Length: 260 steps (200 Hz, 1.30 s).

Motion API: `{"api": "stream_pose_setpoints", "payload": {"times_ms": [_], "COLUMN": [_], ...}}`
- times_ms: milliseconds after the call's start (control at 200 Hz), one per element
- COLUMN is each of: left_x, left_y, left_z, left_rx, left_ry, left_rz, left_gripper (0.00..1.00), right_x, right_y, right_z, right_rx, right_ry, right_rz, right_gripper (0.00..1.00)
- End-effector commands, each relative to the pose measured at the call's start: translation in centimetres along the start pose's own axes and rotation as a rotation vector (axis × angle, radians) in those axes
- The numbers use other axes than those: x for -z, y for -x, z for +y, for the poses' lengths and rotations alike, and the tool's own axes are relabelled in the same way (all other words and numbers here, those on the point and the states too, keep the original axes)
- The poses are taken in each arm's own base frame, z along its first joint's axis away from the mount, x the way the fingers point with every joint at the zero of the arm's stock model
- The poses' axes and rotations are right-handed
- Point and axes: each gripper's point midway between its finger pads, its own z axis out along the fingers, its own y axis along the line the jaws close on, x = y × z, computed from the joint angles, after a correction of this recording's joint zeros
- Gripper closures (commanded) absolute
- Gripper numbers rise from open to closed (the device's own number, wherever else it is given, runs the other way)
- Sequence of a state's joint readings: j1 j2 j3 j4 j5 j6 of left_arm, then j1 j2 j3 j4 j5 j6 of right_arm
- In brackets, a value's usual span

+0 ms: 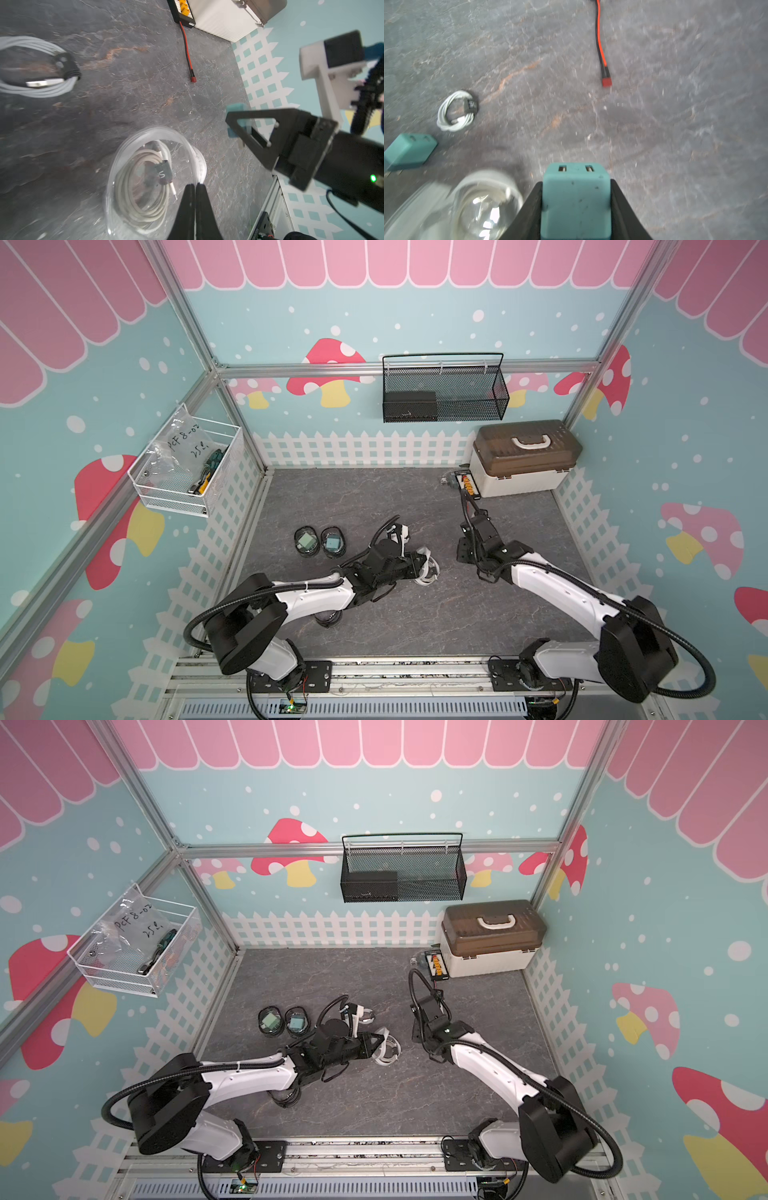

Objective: Pack away charging kits
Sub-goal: Place the storage bag at the center of the board.

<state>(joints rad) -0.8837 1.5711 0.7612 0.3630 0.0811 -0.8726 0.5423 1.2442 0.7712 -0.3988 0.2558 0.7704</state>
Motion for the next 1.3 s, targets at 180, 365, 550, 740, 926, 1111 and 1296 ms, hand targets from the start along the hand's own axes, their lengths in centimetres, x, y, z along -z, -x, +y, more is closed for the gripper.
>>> {"api": "stream_pose_setpoints", "payload": {"times_ms": [180,365,550,740,926,1111,1296], "left_x": [-3.4,-4.4,-4.3,-4.3,-4.5,-4.4,-4.4], "left_y": [2.0,1.0,0.3,0.1,-0.2,-0.5,-0.7], "left_z": [-2.9,-1.0,-0.2,-0.1,-0.4,-0.2,-0.1], "left_rx": [0.073,0.135,0.177,0.187,0.194,0.205,0.212], "left_ry": [-0.079,-0.046,-0.062,-0.072,-0.092,-0.101,-0.106], "left_rz": [-0.084,-0.078,-0.088,-0.084,-0.076,-0.076,-0.074], "left_gripper": [1.00,1.00,1.00,1.00,1.00,1.00,1.00], "right_x": [-0.7,-2.1,-3.7,-4.7,-5.0,-5.0,-5.7], "right_y": [-2.7,-2.7,-3.2,-3.3,-3.0,-2.6,-2.9], "right_z": [2.6,3.9,4.3,4.9,6.0,6.4,6.9], "right_rx": [-0.075,-0.057,-0.052,-0.043,-0.028,-0.028,-0.028], "right_ry": [0.190,0.218,0.213,0.221,0.255,0.265,0.274], "right_rz": [0.056,0.076,0.102,0.112,0.113,0.102,0.120], "right_gripper": [0.80,0.81,0.81,0.81,0.80,0.72,0.64]}}
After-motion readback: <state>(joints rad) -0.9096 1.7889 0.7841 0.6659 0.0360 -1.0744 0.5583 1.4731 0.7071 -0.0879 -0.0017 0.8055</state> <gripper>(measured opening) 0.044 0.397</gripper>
